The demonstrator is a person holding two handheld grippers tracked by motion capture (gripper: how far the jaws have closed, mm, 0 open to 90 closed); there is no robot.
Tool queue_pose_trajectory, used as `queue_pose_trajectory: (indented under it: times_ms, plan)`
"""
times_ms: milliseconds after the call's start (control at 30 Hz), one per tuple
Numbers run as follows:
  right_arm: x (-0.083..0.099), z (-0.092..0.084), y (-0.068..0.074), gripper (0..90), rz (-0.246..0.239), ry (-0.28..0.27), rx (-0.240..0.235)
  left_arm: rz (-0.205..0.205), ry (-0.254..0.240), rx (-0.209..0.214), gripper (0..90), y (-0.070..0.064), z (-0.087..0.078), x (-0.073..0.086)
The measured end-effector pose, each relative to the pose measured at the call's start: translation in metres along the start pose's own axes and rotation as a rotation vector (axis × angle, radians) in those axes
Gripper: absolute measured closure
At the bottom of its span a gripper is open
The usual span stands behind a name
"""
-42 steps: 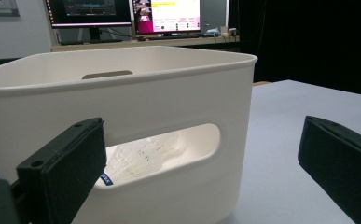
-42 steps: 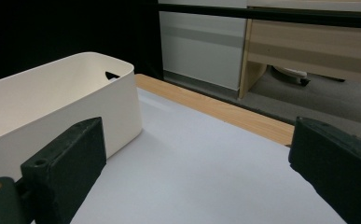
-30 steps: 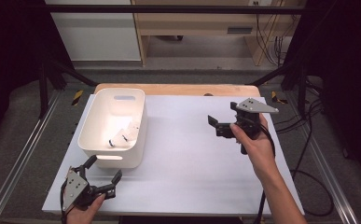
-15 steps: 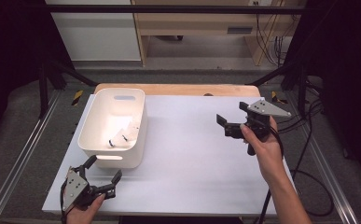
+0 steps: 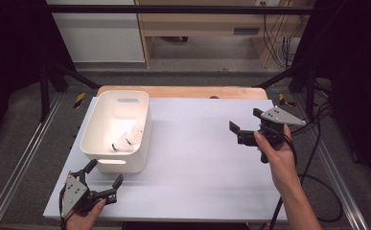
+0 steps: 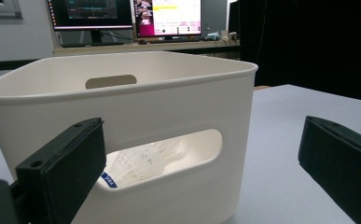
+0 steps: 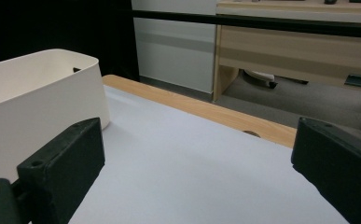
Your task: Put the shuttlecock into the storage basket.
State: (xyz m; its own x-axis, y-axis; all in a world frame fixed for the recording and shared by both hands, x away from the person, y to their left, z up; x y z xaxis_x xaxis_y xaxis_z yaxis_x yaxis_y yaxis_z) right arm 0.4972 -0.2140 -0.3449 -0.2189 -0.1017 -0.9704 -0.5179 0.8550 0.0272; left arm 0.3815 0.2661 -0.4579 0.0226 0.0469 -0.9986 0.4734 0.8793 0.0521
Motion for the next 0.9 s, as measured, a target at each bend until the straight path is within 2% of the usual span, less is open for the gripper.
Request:
queue_pose_trajectory:
  times_ms: [500,900]
  plan:
    - [0.021,-0.021,-0.021,3.3,0.047,-0.011,0.030,-0.021,-0.001,-0.024,0.9,0.009,-0.003,0.002]
    - [0.037,-0.035,-0.027,3.1,0.062,-0.011,0.043,-0.014,0.002,-0.012,0.9,0.005,-0.002,0.002]
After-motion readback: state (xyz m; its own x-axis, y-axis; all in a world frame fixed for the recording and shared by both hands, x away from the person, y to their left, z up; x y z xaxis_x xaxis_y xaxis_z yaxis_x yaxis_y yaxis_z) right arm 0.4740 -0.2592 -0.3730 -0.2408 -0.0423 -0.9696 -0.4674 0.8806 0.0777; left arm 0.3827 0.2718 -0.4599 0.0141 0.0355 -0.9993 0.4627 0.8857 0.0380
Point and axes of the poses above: each handheld gripper's, and its own axes: z roughly forward along the jaws, x roughly out of its underside, y roughly to its left, the point moved 2 cm from there along z, roughly forward along the jaws, and after that the axes turned 1 degree about -y, right-handed, at the moved point
